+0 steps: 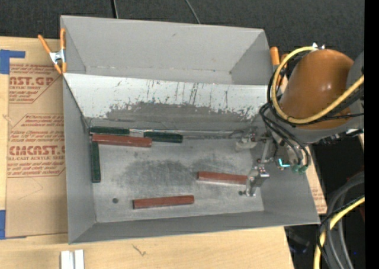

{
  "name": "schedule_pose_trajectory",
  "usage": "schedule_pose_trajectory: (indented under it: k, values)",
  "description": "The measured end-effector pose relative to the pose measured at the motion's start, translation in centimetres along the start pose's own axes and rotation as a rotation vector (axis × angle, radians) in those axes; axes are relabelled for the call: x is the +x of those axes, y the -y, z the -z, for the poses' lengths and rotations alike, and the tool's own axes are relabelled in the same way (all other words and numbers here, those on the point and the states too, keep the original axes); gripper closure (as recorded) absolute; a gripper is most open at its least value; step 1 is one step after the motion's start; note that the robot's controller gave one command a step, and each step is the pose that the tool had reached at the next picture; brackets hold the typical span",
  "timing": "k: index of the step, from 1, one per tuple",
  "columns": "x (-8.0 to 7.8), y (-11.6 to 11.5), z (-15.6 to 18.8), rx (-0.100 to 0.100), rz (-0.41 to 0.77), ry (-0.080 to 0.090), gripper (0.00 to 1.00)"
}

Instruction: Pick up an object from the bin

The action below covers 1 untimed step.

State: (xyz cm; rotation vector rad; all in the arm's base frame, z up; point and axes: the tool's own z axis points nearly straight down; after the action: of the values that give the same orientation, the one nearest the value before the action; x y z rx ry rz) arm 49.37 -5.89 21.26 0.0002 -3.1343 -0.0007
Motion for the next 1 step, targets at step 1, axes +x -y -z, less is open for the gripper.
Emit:
schedule_pose_trajectory:
  k: [1]
  values:
    - [-0.17,-0.02,0.42,0.001,0.001,0.008,0.0]
